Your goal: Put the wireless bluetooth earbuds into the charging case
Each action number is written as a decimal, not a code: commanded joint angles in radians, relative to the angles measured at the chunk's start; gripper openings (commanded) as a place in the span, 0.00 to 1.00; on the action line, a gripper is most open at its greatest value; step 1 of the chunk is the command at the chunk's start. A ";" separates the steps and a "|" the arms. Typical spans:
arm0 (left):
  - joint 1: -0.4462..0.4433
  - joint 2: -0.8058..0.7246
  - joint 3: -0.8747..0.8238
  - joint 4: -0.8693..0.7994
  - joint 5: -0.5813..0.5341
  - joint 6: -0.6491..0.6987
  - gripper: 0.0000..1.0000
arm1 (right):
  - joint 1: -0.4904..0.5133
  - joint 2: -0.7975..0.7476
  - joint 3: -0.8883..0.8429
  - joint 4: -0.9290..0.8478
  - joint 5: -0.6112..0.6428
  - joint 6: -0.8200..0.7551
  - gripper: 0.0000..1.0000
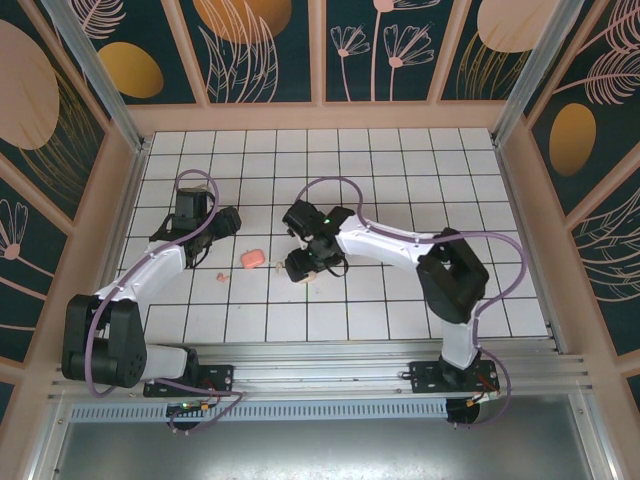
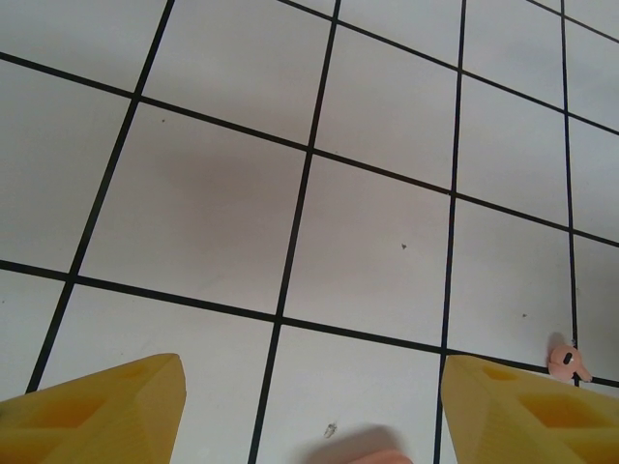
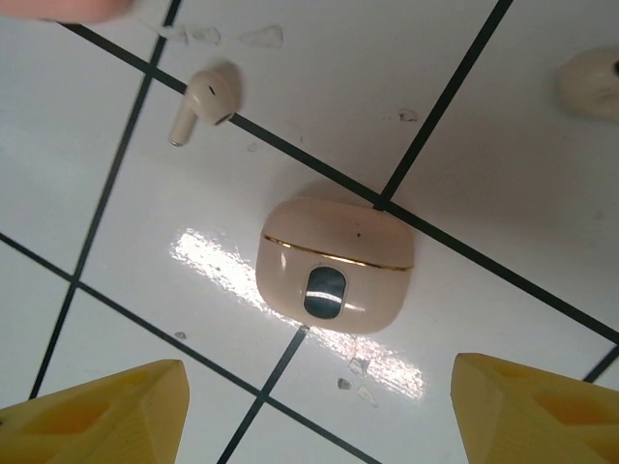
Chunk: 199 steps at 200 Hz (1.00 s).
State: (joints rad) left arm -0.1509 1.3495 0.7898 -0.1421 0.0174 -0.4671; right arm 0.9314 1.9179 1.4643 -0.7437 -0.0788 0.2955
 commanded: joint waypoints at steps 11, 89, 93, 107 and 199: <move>-0.007 -0.031 -0.006 -0.028 -0.017 -0.004 0.70 | 0.004 0.085 0.087 -0.058 0.022 0.017 0.72; -0.010 -0.052 -0.030 -0.019 -0.050 0.022 0.70 | 0.004 0.216 0.176 -0.072 0.034 0.037 0.71; -0.009 -0.052 -0.032 -0.018 -0.049 0.022 0.70 | 0.003 0.221 0.177 -0.071 0.032 0.037 0.71; -0.009 -0.053 -0.036 -0.011 -0.047 0.022 0.70 | 0.002 0.232 0.182 -0.071 0.026 0.040 0.68; -0.010 -0.064 -0.034 -0.009 -0.048 0.031 0.70 | -0.003 0.270 0.184 -0.112 0.014 0.062 0.65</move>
State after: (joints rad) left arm -0.1539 1.3102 0.7616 -0.1463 -0.0124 -0.4572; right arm 0.9287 2.1601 1.6382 -0.7944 -0.0799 0.3328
